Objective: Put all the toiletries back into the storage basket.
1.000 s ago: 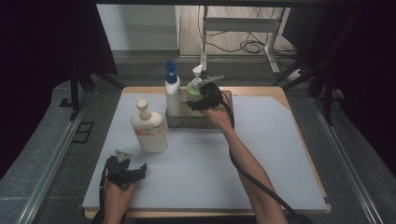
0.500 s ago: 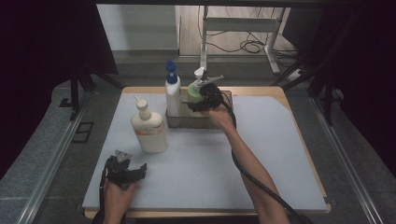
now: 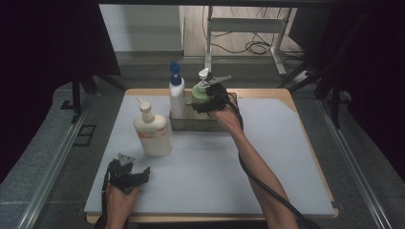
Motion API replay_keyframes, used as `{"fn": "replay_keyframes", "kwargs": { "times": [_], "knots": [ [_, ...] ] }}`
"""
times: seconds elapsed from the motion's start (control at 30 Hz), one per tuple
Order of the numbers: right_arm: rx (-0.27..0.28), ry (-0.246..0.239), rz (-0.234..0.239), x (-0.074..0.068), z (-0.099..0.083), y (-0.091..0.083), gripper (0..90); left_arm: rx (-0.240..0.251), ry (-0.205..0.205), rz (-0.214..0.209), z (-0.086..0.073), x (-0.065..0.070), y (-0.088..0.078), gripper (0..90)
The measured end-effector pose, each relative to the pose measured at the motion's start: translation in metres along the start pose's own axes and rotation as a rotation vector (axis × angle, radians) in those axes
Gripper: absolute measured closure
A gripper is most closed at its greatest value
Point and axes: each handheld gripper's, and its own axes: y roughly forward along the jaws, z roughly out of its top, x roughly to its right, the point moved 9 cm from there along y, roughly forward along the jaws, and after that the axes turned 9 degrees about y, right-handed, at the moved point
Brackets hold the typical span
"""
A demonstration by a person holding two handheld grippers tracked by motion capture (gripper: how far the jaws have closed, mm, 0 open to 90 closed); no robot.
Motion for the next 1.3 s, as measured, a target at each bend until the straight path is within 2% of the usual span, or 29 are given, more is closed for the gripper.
{"fn": "replay_keyframes", "kwargs": {
  "times": [0.13, 0.3, 0.63, 0.87, 1.03, 1.3],
  "knots": [
    [0.0, -0.03, 0.009, -0.002, 0.002, -0.008, 3.2, -0.001, 0.0, 0.0, 0.0, 0.0, 0.0, 13.7],
    [-0.008, -0.038, 0.017, -0.002, 0.0, -0.017, 3.5, 0.001, -0.001, 0.0, 0.0, 0.0, 0.0, 13.7],
    [-0.049, -0.042, 0.04, 0.006, -0.014, -0.036, 13.6, 0.002, -0.002, 0.0, 0.0, 0.0, 0.0, 13.7],
    [-0.073, -0.033, 0.042, 0.02, -0.025, -0.048, 30.7, 0.002, -0.002, 0.0, 0.0, 0.0, 0.0, 13.7],
    [-0.091, -0.011, 0.01, 0.033, -0.036, -0.052, 41.8, 0.001, -0.002, 0.0, 0.0, 0.0, 0.0, 13.7],
    [-0.112, 0.015, -0.014, 0.046, -0.043, -0.049, 69.6, 0.001, -0.001, 0.001, 0.0, 0.0, 0.0, 13.7]
  ]
}}
